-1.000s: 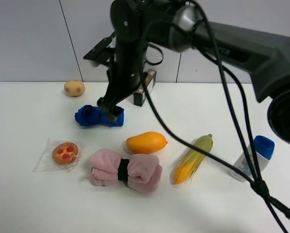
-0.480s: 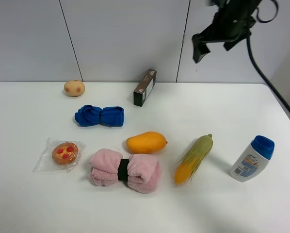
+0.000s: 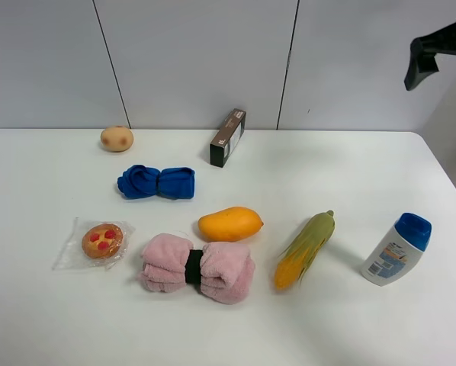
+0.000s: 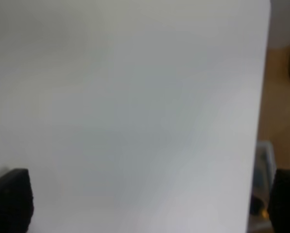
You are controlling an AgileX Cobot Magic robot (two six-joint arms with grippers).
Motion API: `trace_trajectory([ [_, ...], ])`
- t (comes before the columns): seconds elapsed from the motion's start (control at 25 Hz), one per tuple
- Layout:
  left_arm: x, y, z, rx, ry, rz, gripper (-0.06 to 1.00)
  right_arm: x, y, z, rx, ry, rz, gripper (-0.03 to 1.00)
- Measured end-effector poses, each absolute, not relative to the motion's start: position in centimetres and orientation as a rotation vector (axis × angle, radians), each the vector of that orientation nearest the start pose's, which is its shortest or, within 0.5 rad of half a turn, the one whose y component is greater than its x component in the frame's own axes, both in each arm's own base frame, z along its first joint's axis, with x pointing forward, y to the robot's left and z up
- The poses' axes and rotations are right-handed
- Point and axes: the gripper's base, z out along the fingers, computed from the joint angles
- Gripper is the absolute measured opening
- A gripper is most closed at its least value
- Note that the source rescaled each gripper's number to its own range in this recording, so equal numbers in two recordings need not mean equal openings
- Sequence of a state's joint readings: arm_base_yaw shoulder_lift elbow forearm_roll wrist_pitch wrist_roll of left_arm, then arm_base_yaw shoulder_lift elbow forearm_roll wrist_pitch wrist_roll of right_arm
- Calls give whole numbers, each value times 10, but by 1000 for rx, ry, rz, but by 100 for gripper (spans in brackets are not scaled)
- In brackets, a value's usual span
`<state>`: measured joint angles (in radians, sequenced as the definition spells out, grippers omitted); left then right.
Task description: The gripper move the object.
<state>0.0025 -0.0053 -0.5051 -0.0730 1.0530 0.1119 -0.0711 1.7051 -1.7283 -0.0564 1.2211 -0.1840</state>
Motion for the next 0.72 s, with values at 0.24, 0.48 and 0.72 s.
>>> trace_trajectory([
  [0.24, -6, -6, 279, 114, 2021, -15, 100, 281, -29, 365, -126, 2724, -190, 100],
  [0.48, -6, -6, 279, 114, 2021, -15, 100, 184, -21, 368, -21, 2648, -168, 100],
  [0.72, -6, -6, 279, 114, 2021, -15, 100, 95, -13, 361, 8, 2389, -161, 100],
])
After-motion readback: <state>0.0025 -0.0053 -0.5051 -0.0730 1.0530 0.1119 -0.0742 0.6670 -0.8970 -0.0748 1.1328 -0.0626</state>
